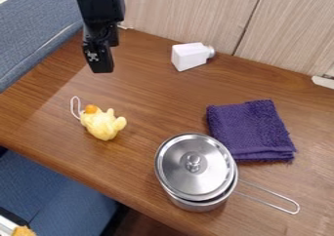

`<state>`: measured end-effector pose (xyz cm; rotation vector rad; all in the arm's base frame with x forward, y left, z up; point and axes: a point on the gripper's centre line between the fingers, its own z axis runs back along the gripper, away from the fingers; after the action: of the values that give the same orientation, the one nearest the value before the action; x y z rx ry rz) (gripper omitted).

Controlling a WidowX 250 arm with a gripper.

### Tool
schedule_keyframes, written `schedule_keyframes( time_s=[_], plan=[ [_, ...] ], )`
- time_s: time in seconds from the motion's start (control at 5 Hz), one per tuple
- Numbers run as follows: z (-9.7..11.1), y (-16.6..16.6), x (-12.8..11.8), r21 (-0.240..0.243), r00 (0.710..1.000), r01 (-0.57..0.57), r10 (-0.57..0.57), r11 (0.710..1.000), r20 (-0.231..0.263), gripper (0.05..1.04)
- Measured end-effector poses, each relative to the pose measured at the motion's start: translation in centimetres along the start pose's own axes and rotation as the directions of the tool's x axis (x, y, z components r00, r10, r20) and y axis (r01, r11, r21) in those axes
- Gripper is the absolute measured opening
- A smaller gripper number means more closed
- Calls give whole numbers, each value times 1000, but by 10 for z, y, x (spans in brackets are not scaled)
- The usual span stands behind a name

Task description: Moved the purple towel to the left side of the table

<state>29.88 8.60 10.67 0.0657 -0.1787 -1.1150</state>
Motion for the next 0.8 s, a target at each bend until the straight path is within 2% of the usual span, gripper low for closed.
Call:
schedule_keyframes(
  time_s=[0.2, 0.4, 0.6, 0.8],
  plan=[
    [-8, -4, 0, -34, 1000, 0, 0, 999, -1, 1001],
    [-11, -9, 34, -85, 994, 111, -108, 990, 35, 1001],
    [-12, -17, 54, -98, 987, 158, -154, 983, 48, 1001],
    [-23, -33, 83, -99, 967, 246, -237, 964, 89, 1001]
  ],
)
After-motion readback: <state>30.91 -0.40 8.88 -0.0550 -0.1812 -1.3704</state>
